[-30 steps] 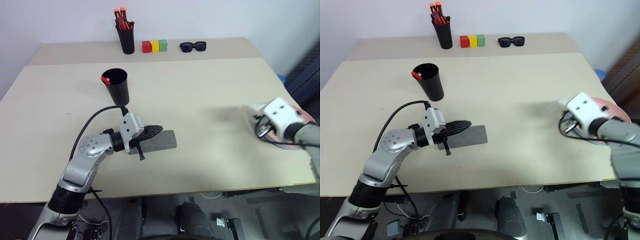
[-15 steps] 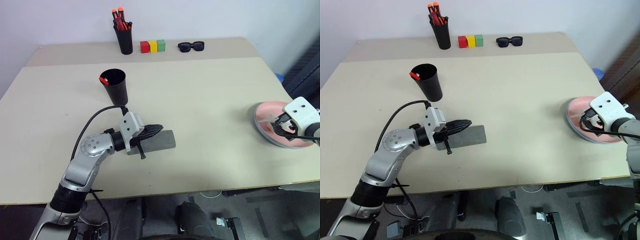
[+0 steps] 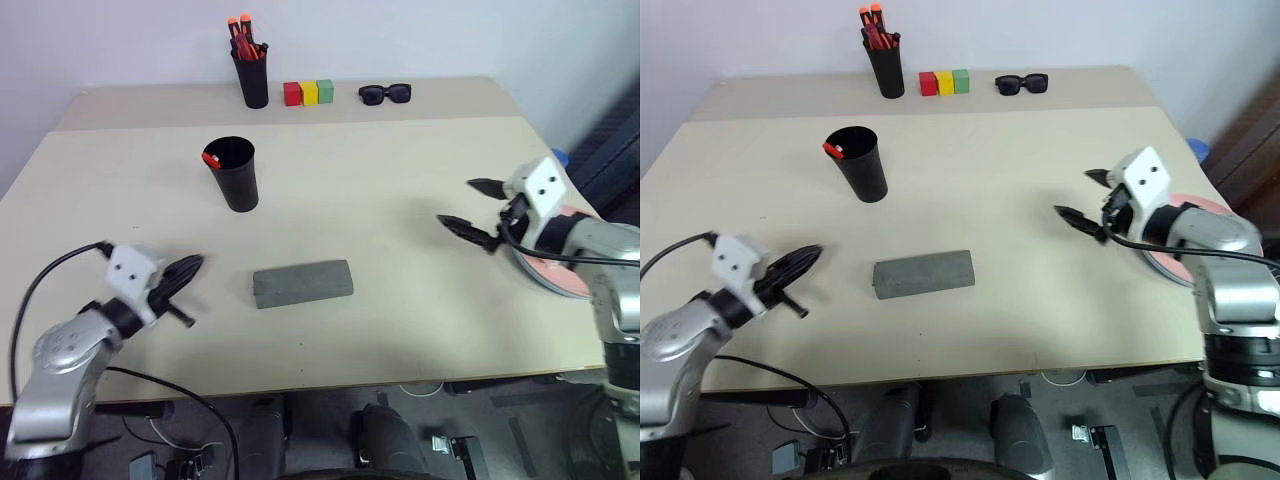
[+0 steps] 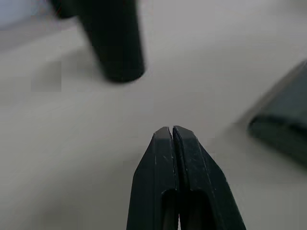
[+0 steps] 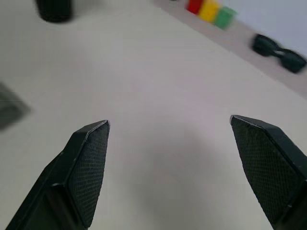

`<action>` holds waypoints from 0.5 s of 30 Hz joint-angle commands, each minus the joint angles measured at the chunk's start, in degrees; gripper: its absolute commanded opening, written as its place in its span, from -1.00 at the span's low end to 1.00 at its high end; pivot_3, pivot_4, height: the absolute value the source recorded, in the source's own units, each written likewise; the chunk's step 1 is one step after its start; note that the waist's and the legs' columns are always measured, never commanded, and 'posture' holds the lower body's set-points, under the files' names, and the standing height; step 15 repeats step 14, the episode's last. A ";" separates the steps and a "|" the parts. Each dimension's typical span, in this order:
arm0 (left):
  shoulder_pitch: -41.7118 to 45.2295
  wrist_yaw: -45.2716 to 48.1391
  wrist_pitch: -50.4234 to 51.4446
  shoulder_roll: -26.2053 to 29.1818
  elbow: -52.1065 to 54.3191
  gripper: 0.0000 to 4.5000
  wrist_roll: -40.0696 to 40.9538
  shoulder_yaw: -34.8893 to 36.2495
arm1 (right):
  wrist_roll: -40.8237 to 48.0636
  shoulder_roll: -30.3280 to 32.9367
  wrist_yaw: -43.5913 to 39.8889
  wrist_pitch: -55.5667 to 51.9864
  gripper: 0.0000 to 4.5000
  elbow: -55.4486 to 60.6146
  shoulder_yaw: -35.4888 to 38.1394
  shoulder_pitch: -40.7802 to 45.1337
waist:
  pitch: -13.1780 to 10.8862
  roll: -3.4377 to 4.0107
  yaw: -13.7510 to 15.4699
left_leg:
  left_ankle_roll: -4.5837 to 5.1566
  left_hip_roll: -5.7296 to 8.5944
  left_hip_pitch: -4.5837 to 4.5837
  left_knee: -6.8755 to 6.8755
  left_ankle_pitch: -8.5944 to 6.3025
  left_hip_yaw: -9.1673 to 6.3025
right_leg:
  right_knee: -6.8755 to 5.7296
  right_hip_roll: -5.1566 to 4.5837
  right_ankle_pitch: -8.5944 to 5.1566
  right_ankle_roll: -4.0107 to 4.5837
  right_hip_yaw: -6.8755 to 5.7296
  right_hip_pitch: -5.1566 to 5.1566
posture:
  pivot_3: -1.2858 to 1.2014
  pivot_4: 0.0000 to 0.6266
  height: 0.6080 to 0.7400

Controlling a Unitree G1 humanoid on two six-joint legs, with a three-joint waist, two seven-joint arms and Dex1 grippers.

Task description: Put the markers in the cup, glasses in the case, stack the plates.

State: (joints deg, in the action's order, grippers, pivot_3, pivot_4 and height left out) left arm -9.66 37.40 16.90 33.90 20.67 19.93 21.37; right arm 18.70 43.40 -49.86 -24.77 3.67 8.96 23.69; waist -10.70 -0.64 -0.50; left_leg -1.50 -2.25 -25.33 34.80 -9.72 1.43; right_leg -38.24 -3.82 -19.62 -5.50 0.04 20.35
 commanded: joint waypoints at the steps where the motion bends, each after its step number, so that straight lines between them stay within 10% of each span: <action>1: -3.50 -1.18 -0.99 0.24 3.71 -1.00 1.00 5.58 | 0.44 -0.63 -1.80 1.65 0.81 -3.93 -1.26 3.81 | 0.00 0.00 -0.10 | 0.00 -0.01 0.00 0.01 0.00 0.02 | 0.02 -0.02 -0.03 0.13 0.01 0.01 | 0.03 -0.52 1.00; 15: -11.46 -4.98 0.21 -2.18 11.95 -1.00 0.22 6.43 | -0.84 -3.25 -7.49 6.55 0.81 -14.24 -6.72 9.75 | 0.01 -0.01 -0.31 | 0.02 -0.03 -0.02 -0.06 -0.02 0.15 | 0.07 -0.25 -0.05 0.25 0.10 0.09 | 0.03 -0.52 1.00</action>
